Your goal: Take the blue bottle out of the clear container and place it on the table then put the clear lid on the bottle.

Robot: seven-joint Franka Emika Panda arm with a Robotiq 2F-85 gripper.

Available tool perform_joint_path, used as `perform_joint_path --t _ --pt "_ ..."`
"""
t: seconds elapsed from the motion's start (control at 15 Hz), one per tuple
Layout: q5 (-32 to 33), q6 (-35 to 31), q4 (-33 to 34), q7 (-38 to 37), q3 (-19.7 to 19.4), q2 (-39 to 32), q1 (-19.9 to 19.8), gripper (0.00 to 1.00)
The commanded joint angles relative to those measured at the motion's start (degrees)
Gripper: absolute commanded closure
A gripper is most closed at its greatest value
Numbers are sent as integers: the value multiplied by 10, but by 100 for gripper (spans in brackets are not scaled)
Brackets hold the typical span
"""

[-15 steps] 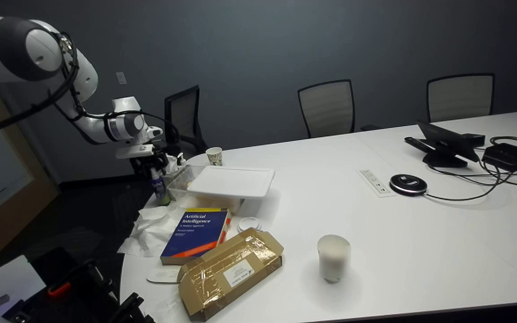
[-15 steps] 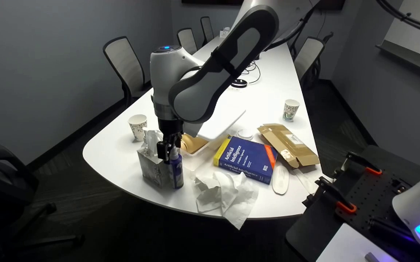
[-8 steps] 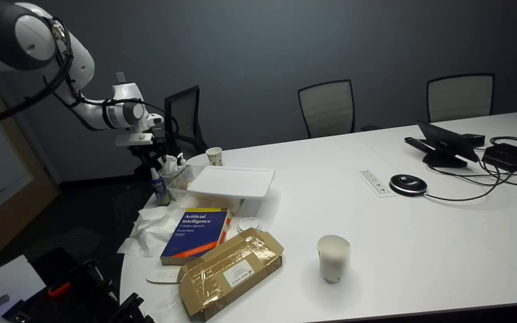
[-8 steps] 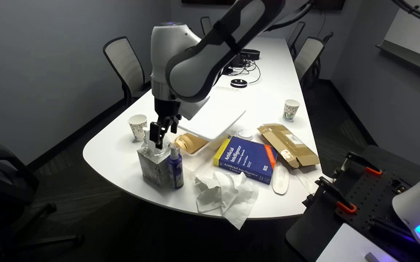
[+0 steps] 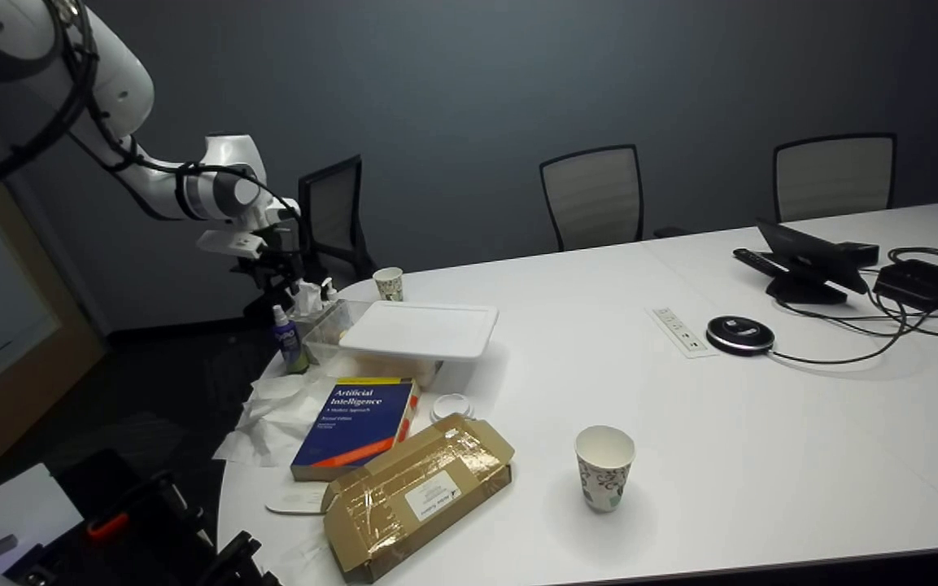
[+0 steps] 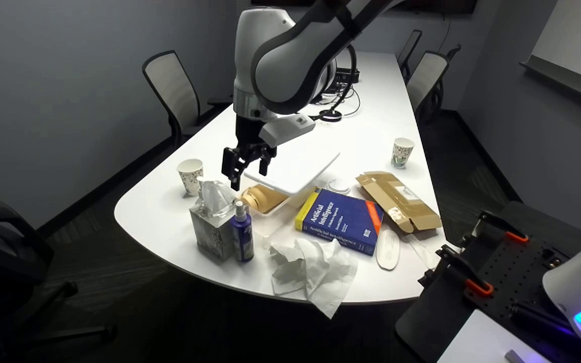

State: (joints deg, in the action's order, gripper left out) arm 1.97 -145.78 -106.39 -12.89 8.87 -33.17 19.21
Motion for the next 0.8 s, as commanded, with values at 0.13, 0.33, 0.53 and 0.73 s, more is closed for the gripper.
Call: perform_joint_path --t 0.13,0.33,0.53,0.73 --pt "-71 -27 -124 -102 2 72 4 0" --pt "-108 -71 -164 -144 1 72 4 0" --pt "-136 -123 -190 -160 -2 56 2 0" --pt "-143 -171 -189 -137 -4 22 -5 0"
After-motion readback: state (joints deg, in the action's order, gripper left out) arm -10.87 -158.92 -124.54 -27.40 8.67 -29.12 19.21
